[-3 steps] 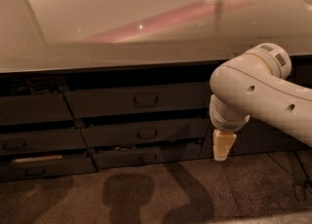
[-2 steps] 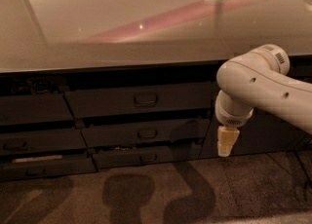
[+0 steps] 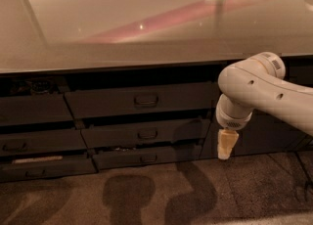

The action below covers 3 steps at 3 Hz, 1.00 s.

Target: Open top drawer

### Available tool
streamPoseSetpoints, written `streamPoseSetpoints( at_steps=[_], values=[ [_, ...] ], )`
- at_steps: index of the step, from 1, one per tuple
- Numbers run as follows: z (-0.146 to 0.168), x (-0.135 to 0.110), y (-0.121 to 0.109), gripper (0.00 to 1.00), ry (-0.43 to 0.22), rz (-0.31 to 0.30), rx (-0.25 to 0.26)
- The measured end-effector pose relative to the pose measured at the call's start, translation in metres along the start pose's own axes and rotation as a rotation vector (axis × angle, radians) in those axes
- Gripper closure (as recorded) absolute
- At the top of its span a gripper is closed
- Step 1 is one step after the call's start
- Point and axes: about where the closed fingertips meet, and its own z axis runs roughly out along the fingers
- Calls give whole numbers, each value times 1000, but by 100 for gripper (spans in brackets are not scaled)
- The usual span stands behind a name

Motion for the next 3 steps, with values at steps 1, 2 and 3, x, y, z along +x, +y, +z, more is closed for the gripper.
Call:
streamPoseSetpoints(
  at_steps=[1,2,3],
  values=[
    [-1,-3,2,0,-59,-41,-18],
    [-4,-12,6,0,-195,-100,-53],
    [-9,-18,10,0,-283,-202,-73]
  ],
)
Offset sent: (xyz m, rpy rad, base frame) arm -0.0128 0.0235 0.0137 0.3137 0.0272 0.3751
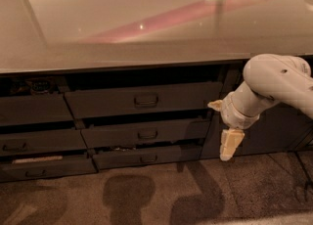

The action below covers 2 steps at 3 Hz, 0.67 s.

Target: Open top drawer

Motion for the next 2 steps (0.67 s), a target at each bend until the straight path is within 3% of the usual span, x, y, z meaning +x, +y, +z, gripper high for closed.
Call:
streamPoseSetpoints(
  at_steps=[1,2],
  values=[
    [1,-1,0,0,-2,-41,-1],
    [1,-1,0,0,-2,-41,-1]
  ],
)
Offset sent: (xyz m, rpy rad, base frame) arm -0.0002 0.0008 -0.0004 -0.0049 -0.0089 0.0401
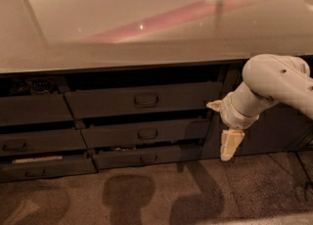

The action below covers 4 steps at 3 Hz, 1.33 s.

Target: Open top drawer

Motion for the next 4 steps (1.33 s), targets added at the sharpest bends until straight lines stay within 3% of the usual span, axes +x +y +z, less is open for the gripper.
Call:
streamPoseSetpoints(
  at_steps=[1,2,3,4],
  values=[
    [6,19,-23,0,36,48,8],
    [3,48,-68,0,24,80,57],
    [3,48,-68,0,24,80,58],
    [3,42,-57,0,41,35,113]
  ],
)
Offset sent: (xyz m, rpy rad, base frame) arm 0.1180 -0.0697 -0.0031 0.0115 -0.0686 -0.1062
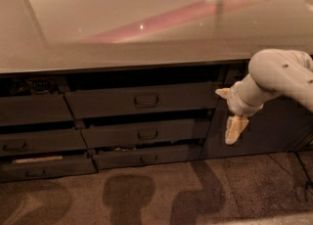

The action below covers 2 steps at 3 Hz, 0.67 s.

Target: Open top drawer

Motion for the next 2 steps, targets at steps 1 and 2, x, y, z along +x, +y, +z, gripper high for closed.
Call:
streamPoseSetpoints(
  at_steps=[1,2],
  values=[
    [-7,-7,25,0,35,-103,112],
    [3,-12,25,0,22,-111,149]
  ],
)
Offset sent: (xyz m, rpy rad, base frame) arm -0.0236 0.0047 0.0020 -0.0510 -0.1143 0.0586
